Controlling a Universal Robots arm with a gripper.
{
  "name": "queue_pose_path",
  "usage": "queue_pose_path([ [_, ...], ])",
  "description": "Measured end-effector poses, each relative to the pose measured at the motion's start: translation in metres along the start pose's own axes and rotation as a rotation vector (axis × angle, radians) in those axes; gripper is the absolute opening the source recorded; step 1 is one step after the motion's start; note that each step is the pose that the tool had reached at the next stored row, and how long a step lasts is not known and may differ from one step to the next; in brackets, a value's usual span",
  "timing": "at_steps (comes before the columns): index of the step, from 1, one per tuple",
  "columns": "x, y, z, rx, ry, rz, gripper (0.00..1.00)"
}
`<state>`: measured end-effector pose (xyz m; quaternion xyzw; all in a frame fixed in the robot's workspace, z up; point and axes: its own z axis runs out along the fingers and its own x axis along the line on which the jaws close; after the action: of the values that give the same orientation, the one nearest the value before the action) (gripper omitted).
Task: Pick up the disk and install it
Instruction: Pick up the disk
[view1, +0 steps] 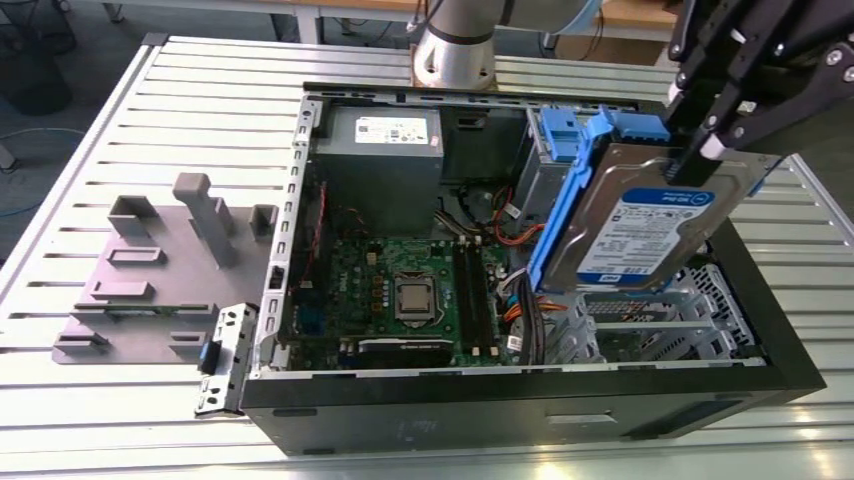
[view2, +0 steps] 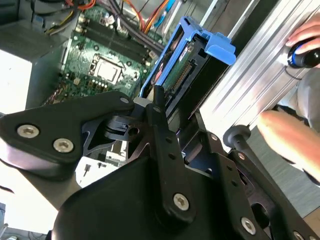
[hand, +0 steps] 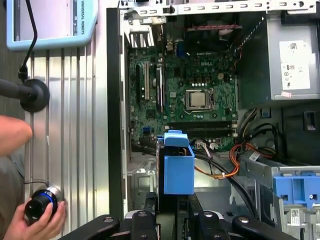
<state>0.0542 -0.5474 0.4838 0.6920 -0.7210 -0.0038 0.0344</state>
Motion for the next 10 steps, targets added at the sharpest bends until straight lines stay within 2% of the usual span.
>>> queue_pose_path([
  [6, -0.0008, -0.0172, 0.0029, 0.0000, -0.0001, 0.000, 0.35],
  [10, -0.0013, -0.0262, 0.0061, 0.0000, -0.0002, 0.000, 0.35],
])
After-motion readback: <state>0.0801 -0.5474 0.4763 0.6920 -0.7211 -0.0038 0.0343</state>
